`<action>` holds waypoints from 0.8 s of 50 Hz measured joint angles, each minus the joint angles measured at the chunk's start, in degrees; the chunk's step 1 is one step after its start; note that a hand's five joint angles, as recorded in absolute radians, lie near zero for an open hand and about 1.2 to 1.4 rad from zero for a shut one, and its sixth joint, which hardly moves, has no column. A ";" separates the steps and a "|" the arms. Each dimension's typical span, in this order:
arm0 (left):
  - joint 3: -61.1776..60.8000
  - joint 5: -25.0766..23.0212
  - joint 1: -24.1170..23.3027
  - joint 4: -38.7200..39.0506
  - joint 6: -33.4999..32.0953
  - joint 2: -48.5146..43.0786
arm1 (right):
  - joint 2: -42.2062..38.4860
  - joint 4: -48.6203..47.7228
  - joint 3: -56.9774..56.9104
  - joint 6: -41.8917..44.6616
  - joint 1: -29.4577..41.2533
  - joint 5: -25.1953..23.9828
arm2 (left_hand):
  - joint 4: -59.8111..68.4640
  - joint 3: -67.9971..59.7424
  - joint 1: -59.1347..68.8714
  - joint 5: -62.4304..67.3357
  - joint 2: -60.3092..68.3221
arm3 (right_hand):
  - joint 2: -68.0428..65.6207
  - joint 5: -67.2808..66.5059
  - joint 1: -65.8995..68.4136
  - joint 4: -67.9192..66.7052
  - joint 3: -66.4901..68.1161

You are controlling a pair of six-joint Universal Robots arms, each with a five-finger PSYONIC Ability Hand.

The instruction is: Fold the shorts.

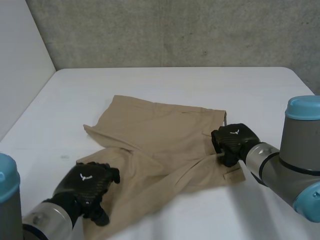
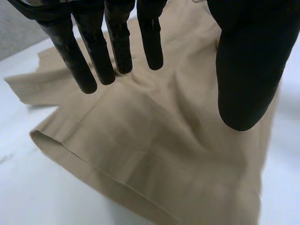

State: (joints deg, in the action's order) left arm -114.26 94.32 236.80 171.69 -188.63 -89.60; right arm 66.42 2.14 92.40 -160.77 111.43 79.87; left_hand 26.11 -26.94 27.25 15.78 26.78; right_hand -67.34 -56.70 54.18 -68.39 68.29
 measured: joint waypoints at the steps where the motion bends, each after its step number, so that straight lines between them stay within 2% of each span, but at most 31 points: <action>1: -0.27 0.03 -0.23 0.15 0.04 -0.38 | 0.06 -0.12 0.11 -0.02 -0.25 0.04 | 0.00 0.00 0.00 0.02 0.00 | 0.00 0.00 0.00 0.00 0.00; 13: 0.02 0.07 -2.62 1.38 3.69 -7.74 | 0.75 -0.96 1.06 -0.24 -1.75 0.71 | 2.05 -1.20 1.34 2.44 1.37 | 0.00 0.00 0.00 0.00 0.00; 15: 0.61 0.42 -3.45 1.82 4.26 -8.71 | 0.82 -1.03 1.29 -0.25 -1.73 0.79 | 28.81 -27.70 31.42 28.43 28.17 | 0.00 0.00 0.00 0.00 0.00; 16: 0.86 0.64 -3.80 1.97 4.44 -9.01 | 0.85 -1.05 1.38 -0.25 -1.73 0.81 | 36.70 -35.52 38.76 36.37 36.09 | 0.00 0.00 0.00 0.00 0.00; 17: 1.08 0.87 -4.09 2.18 4.56 -9.22 | 0.87 -1.06 1.44 -0.24 -1.73 0.82 | 40.45 -39.23 39.63 39.71 39.79 | 0.00 0.00 0.00 0.00 0.00; 28: 2.56 2.31 -7.96 2.36 4.52 -7.92 | 3.89 -0.36 2.30 1.02 -1.79 0.78 | 42.48 -41.09 39.63 40.06 41.62 | 0.00 0.00 0.00 0.00 0.00; 34: 2.77 2.36 -8.53 0.00 3.77 -2.41 | 7.97 2.99 3.77 6.44 -1.86 0.56 | 42.49 -41.09 39.63 40.06 41.64 | 0.00 0.00 0.00 0.00 0.00; 38: 2.77 1.98 -7.71 -2.04 3.62 0.78 | 10.73 5.41 4.96 10.66 -2.35 0.37 | 34.00 -33.14 31.85 34.18 33.14 | 0.00 0.00 0.00 0.00 0.00; 39: 2.62 1.84 -7.38 -2.69 3.63 1.58 | 11.00 5.62 5.08 11.06 -2.42 0.35 | 30.18 -28.32 27.30 30.53 28.43 | 0.00 0.00 0.00 0.00 0.00; 40: 2.35 1.75 -7.19 -3.01 3.68 1.93 | 11.79 6.15 5.55 12.33 -2.69 0.29 | 19.92 -19.22 15.85 20.42 17.95 | 0.00 0.00 0.00 0.00 0.00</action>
State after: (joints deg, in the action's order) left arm -111.90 96.08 229.61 168.68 -184.94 -87.67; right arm 78.21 8.29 97.95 -148.44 108.74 80.16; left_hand 46.03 -46.17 43.10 36.20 44.73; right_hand -67.34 -56.70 54.18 -68.40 68.29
